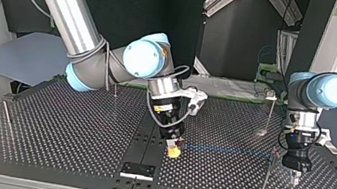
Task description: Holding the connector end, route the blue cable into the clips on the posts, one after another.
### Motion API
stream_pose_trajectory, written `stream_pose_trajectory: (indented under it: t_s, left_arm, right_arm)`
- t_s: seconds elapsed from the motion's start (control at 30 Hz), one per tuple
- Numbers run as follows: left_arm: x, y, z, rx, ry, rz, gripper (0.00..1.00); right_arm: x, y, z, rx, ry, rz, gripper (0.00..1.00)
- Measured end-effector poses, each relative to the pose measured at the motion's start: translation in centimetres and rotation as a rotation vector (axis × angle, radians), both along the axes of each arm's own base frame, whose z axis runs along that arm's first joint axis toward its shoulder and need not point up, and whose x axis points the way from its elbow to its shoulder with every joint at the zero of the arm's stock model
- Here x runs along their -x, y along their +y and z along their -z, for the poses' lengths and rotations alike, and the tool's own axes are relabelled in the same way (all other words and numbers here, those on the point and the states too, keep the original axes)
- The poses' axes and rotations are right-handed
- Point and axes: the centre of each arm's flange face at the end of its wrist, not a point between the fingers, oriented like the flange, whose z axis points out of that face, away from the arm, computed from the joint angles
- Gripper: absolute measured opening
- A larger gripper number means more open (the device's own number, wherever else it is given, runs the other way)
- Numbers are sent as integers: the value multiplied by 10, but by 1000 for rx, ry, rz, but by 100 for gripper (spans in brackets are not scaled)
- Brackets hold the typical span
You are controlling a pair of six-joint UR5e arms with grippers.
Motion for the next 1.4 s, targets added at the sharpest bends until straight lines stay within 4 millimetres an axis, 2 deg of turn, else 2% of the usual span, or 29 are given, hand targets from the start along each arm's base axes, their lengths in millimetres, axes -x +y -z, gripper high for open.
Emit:
stream_pose_trajectory:
  t_s: [0.37, 0.43, 0.5, 0.7, 0.83, 0.97, 1.4]
  left_arm:
    - [3, 1, 1, -33, 24, -47, 0]
    - [5, 1, -1, -44, 28, -62, 4]
    - [7, 2, -6, -51, 25, -78, 14]
    - [10, 1, -11, -60, 20, -87, 16]
    - [10, -1, -11, -64, 19, -80, 16]
    - [10, -3, -12, -69, 16, -68, 2]
    - [9, -9, -14, -77, -1, -33, 0]
  right_arm:
    - [-2, 0, 1, 0, 0, -1, 0]
    - [-2, 0, 2, -1, 0, -2, 0]
    - [-2, 0, 2, -1, 0, -2, 0]
    - [-2, 0, 3, -4, 2, -2, 0]
    - [-2, 0, 4, -6, 4, -3, 0]
    - [-2, 0, 5, -7, 6, -2, 0]
    - [-3, -1, 6, -9, 8, -2, 0]
